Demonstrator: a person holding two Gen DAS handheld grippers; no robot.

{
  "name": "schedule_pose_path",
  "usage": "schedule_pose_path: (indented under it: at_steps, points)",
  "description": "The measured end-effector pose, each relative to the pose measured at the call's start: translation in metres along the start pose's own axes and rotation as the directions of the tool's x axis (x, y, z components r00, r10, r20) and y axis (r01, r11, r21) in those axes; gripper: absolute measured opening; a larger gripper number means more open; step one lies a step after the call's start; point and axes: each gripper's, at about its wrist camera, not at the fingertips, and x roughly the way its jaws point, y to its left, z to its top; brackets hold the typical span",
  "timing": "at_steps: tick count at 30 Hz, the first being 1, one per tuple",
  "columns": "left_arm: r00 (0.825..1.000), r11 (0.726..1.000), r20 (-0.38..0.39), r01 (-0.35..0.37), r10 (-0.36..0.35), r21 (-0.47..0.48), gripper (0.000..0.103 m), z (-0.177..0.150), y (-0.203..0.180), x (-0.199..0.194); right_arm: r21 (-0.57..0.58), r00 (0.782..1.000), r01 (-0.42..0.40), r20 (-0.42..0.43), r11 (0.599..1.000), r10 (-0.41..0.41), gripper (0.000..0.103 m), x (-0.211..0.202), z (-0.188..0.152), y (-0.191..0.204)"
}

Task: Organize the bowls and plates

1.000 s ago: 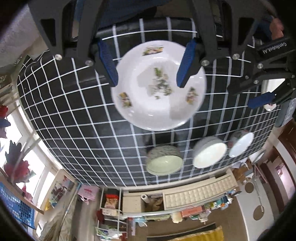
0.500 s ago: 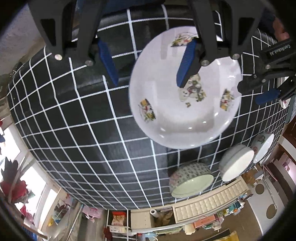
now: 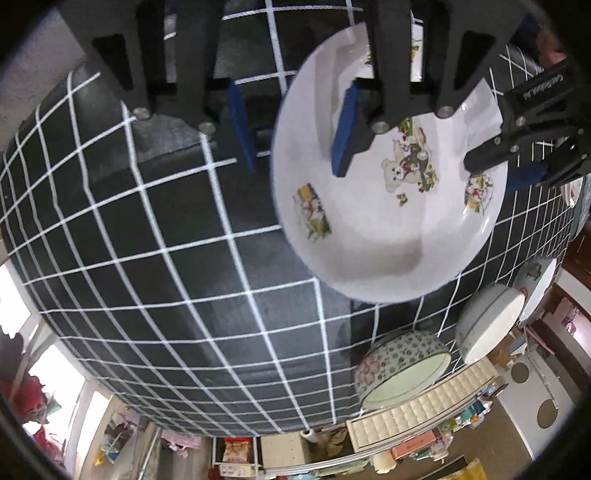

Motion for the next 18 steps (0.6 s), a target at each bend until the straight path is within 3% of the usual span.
schedule_pose_path:
  at_steps: [5,10,18]
  points:
    - [0.999,0.999,-0.025,0.025,-0.026,-0.038,0.043,-0.001,0.004,0.007,-0.01,1.0,-0.004,0.019,1.0,0.005,0.032,0.0,0.002,0.003]
    - [0.996,0.996,-0.04,0.084,-0.085,-0.03,0.027,-0.002,0.002,0.007,-0.007,1.0,-0.009,0.008,1.0,0.009,0.03,-0.002,0.001,0.002]
    - [0.998,0.998,-0.024,0.058,-0.058,-0.01,0.025,-0.009,-0.005,0.006,-0.003,1.0,-0.008,0.003,1.0,0.008,0.028,-0.001,0.002,0.005]
